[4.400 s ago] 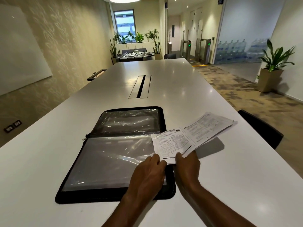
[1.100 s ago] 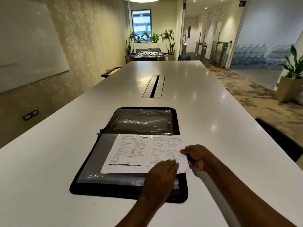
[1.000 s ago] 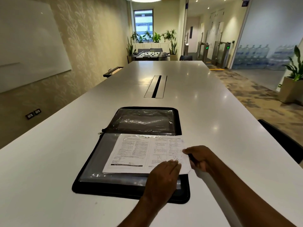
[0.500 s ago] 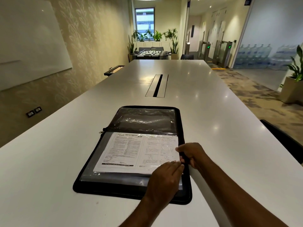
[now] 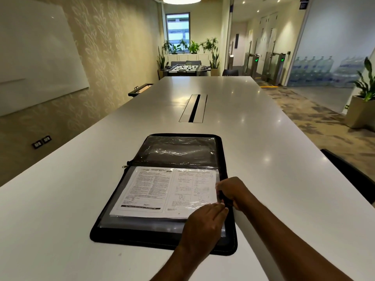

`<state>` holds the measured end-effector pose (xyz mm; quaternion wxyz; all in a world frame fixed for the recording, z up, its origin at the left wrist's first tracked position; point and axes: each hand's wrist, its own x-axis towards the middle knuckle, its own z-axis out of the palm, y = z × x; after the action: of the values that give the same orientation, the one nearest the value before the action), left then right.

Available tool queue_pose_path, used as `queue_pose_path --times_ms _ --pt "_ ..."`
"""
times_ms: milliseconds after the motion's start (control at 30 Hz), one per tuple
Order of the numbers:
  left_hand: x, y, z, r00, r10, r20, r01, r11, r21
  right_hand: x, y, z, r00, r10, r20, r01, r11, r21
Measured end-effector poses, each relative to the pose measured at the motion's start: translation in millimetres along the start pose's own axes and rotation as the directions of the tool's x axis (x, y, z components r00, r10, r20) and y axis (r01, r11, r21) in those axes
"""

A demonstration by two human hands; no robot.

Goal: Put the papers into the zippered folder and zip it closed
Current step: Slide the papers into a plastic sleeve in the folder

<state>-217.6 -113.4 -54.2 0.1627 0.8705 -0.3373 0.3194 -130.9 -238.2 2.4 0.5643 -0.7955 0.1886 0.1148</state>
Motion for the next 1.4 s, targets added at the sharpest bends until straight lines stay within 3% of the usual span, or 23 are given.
queue_pose_path --times_ms 167,300,367,400,467,533,600,667,800,967,1100,1267,1400 --pt "7.4 4.4 -11.4 0.995 -0.099 0.028 0.101 0.991 -0.089 -4.2 4.6 -7.3 0.992 -0.103 -0.078 0.084 0.972 -0.218" --pt "3.5 -3.9 -33.2 0.951 -0.308 -0.026 0.297 0.935 -0.196 -20.2 16.8 -11.0 0.969 -0.186 -0.165 0.158 0.973 -0.168" --pt "-5.8 -26.8 -45.9 0.896 -0.439 -0.062 0.428 0.893 -0.139 -34.5 23.9 -10.4 0.961 -0.232 -0.153 0.193 0.953 -0.233" --pt "-10.9 -44.6 -52.4 0.874 -0.483 -0.049 0.483 0.875 -0.017 -42.1 27.2 -8.4 0.958 -0.26 -0.122 0.217 0.934 -0.282" --pt "-24.8 -85.8 -65.9 0.765 -0.639 0.076 0.6 0.751 0.275 -58.1 33.6 0.4 0.957 -0.288 -0.031 0.257 0.895 -0.365" --pt "-39.5 -116.7 -79.2 0.557 -0.823 0.106 0.687 0.529 0.499 -70.9 40.8 12.7 0.95 -0.308 0.061 0.306 0.869 -0.389" --pt "-49.3 -126.9 -85.1 0.441 -0.893 0.09 0.711 0.408 0.573 -77.2 46.3 23.0 0.94 -0.329 0.088 0.337 0.858 -0.387" --pt "-50.7 -121.5 -84.1 0.395 -0.918 0.039 0.748 0.346 0.566 -74.9 47.8 25.0 0.947 -0.31 0.084 0.316 0.853 -0.415" --pt "-48.8 -94.6 -74.4 0.371 -0.925 0.076 0.784 0.356 0.509 -49.1 36.5 8.2 0.949 -0.309 0.067 0.292 0.775 -0.56" --pt "-38.9 -63.5 -75.8 0.388 -0.915 0.11 0.815 0.397 0.422 -31.0 25.6 -16.3 0.934 -0.336 -0.123 0.196 0.768 -0.609" --pt "-48.8 -53.9 -69.2 0.474 -0.875 0.1 0.773 0.468 0.427 -53.4 58.6 1.0 0.901 -0.409 -0.147 0.22 0.722 -0.656" --pt "-43.4 -34.4 -58.9 0.411 -0.899 0.152 0.741 0.427 0.519 -38.3 72.6 -4.3 0.912 -0.384 -0.143 0.177 0.683 -0.708" --pt "-20.6 12.2 -45.5 0.385 -0.892 0.236 0.806 0.45 0.384 -6.2 50.9 -38.5 0.914 -0.401 -0.066 0.22 0.624 -0.75"
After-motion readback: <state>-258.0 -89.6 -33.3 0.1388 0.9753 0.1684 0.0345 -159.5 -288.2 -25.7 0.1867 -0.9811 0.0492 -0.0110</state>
